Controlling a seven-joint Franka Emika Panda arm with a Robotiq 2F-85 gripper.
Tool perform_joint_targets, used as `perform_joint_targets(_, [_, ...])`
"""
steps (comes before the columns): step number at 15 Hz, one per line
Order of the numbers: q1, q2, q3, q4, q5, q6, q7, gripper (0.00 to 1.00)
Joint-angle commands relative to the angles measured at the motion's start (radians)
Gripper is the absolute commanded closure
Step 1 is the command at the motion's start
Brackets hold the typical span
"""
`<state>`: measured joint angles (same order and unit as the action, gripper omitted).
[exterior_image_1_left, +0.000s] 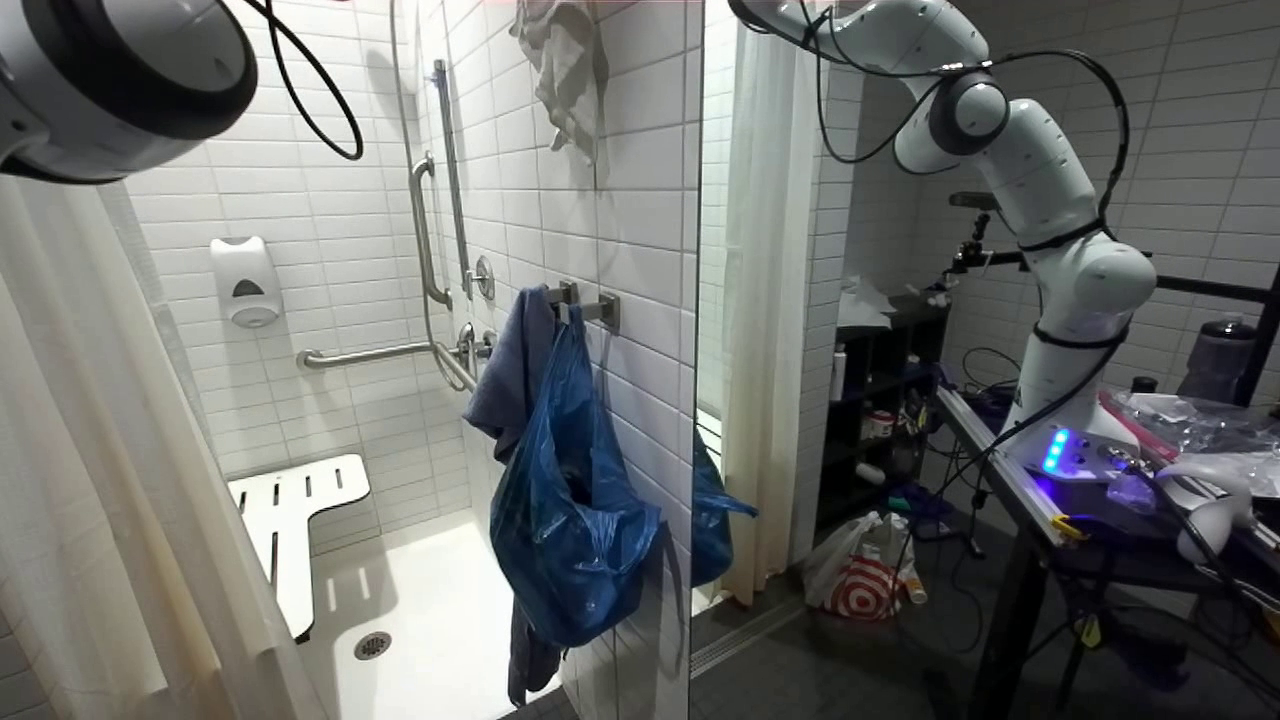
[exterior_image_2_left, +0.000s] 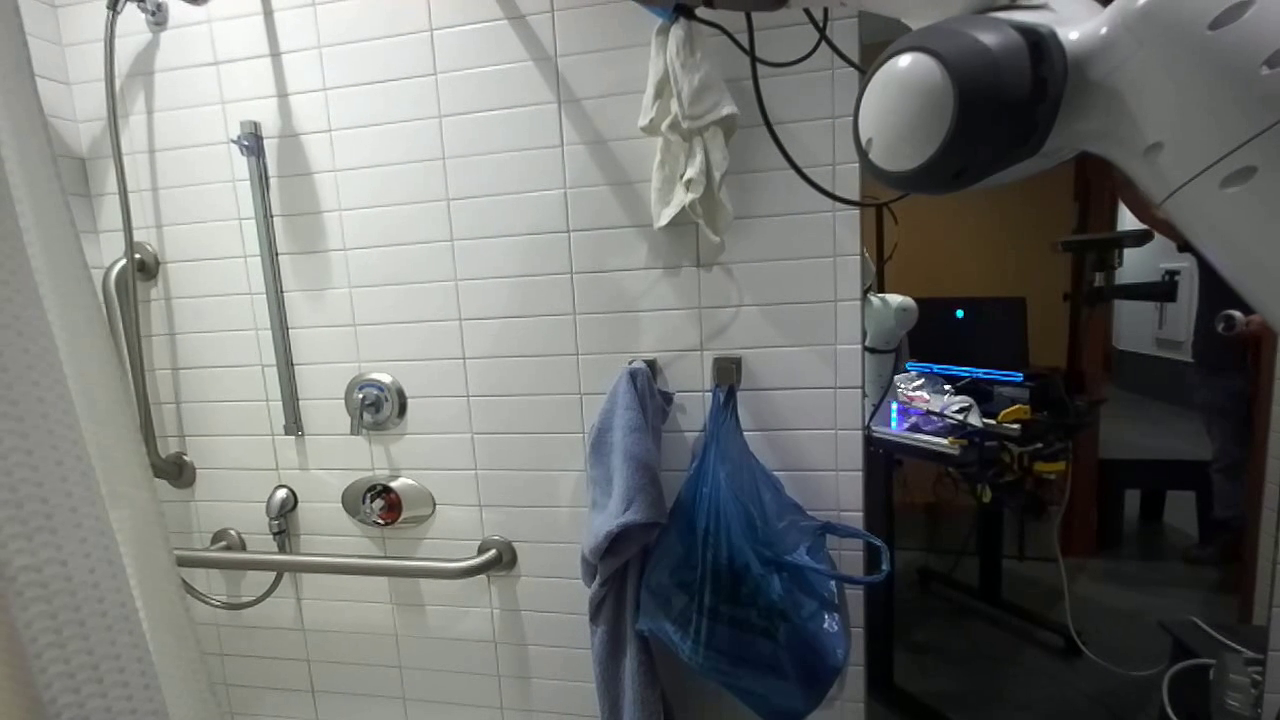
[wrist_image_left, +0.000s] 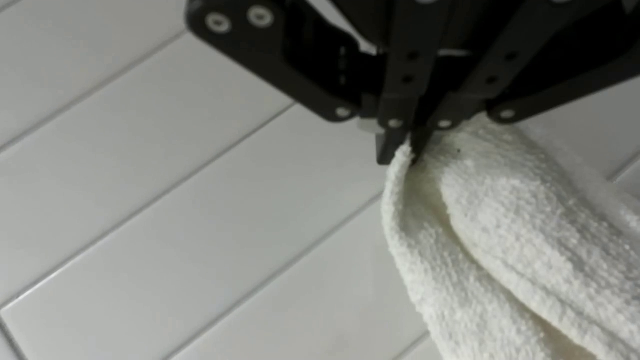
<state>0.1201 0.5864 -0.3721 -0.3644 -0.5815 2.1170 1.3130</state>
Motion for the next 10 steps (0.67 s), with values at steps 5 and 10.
perform_joint_targets(5, [-0.002,0.003,-0.005,-0.004,0.006,-0.001,-0.003,0.9])
perform_joint_targets(10, [-0.005,0.002,-0.007,-0.004,0.006,-0.001,-0.003,0.69])
